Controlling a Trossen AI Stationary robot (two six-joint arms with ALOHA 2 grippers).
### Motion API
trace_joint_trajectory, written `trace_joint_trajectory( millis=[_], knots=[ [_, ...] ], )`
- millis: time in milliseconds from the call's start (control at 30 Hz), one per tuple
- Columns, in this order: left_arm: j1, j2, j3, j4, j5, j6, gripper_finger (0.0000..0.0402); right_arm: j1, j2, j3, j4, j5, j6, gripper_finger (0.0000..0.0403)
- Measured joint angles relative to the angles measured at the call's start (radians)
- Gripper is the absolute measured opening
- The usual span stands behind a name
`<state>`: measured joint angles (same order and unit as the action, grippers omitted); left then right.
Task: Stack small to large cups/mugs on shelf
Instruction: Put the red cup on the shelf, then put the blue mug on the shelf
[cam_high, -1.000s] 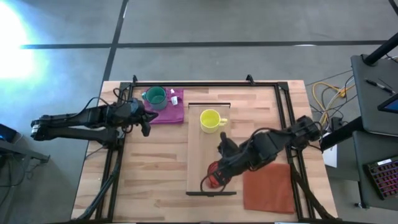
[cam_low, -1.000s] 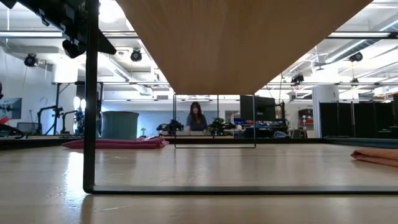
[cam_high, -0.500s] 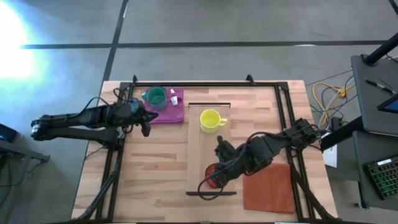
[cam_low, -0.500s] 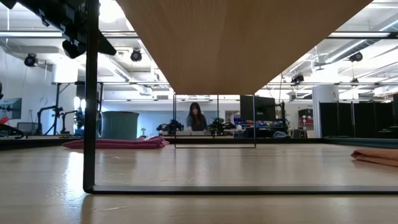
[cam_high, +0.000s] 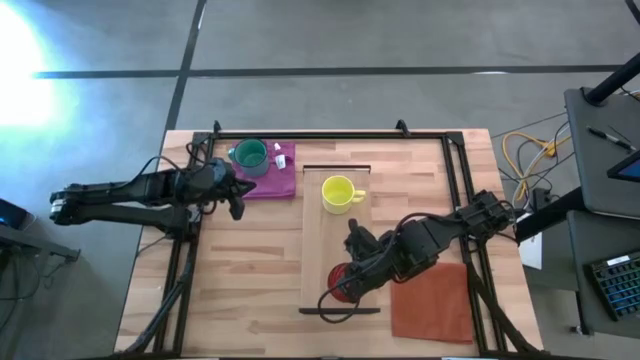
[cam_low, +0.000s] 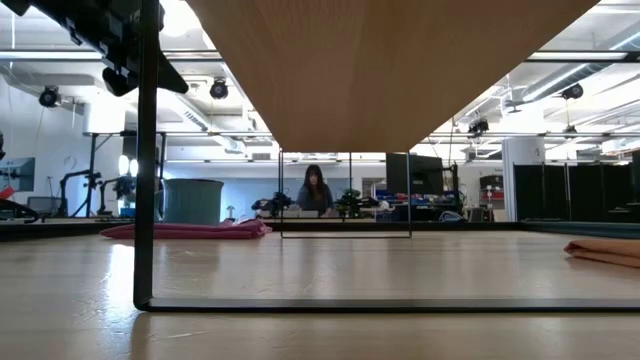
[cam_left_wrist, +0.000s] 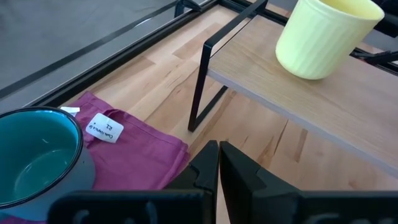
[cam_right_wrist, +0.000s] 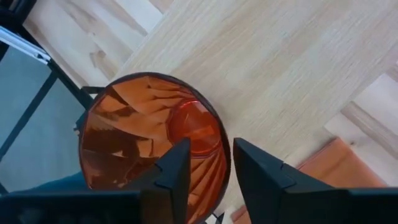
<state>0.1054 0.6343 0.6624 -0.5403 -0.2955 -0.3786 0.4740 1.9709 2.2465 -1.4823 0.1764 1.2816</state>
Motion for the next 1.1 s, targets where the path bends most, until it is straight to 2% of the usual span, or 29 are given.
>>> trace_joint_trajectory(
  millis=[433, 867, 1100],
  knots=[
    [0.0, 0.0, 0.0, 0.0, 0.0, -0.001, 0.0, 0.0, 0.0, -0.001, 0.085, 0.001, -0.061, 0.0085],
    [0.0, -0.003, 0.0, 0.0, -0.002, 0.006, 0.0, -0.008, -0.027, 0.023, -0.031, 0.139, -0.067, 0.0126],
    [0.0, -0.003, 0.044, 0.0, 0.012, 0.019, 0.0, -0.006, -0.074, 0.025, -0.02, 0.141, -0.071, 0.0154]
  ],
)
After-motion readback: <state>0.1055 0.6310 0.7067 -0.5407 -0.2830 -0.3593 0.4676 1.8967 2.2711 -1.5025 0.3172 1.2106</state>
